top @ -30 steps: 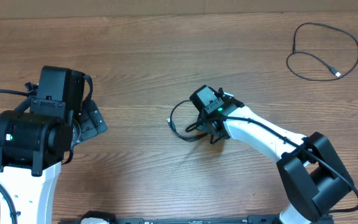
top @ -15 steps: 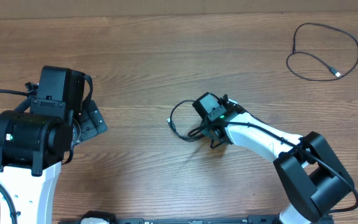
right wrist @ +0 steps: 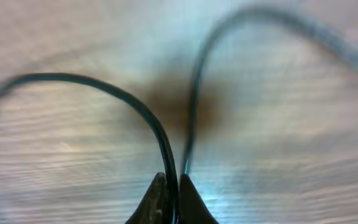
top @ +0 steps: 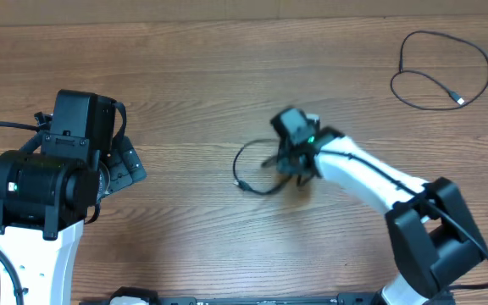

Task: Untangle cables
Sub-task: 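Carry the cable to the back-right and drop it with the right gripper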

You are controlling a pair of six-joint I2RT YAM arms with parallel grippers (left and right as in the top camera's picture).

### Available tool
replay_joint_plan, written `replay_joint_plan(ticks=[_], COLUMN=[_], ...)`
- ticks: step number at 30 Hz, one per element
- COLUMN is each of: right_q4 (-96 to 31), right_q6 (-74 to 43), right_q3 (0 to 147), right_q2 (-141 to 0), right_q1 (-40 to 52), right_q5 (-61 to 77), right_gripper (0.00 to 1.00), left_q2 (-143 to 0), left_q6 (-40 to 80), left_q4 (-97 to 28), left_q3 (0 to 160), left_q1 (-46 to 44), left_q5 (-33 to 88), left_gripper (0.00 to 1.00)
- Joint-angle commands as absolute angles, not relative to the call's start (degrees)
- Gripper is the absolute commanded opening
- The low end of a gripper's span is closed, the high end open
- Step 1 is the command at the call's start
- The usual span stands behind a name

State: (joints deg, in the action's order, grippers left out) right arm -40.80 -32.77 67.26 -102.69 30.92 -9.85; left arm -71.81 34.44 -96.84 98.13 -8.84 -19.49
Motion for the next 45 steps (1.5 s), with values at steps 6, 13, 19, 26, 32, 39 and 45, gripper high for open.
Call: replay_joint_plan(ticks=[6, 13, 19, 26, 32, 39, 45], right_q4=[-43.8, -34.5, -33.5, -34.3, -37.1, -40.6, -45.6], right_q6=[-6.7, -5.5, -6.2, -6.2, -6.2, -6.2, -10.8], right_q3=[97.8, 105.4, 104.8, 103.1, 103.1, 103.7, 104.6], right_q2=[-97.1, -97.2, -101.9, -111.8, -118.8, -117.4, -108.5], right_q1=[23.9, 17.2, 11.1, 6.5, 5.0, 5.1, 5.3], right_q5=[-9.8, -14.4, -13.6, -13.6, -13.6, -13.6, -13.6], right_gripper=[0.04, 0.04, 0.04, 0.09, 0.87, 1.0, 1.0], left_q2=[-72.0, -72.0, -72.1, -72.2, -72.3, -72.3, -72.3], left_q6=[35.3, 35.3, 35.4, 35.3, 35.3, 35.3, 35.3], left_q4=[-96.8, -96.8, -96.8, -96.8, -96.8, -96.8, -96.8], left_q3=[98.2, 98.2, 98.2, 98.2, 98.2, 98.2, 98.2], left_q1=[-8.6, -8.6, -8.6, -8.6, -8.6, -8.6, -8.6], left_q5=[-19.4, -19.4, -19.4, -19.4, -19.4, -19.4, -19.4], left_gripper=[0.99, 0.99, 0.99, 1.0, 1.0, 0.99, 1.0])
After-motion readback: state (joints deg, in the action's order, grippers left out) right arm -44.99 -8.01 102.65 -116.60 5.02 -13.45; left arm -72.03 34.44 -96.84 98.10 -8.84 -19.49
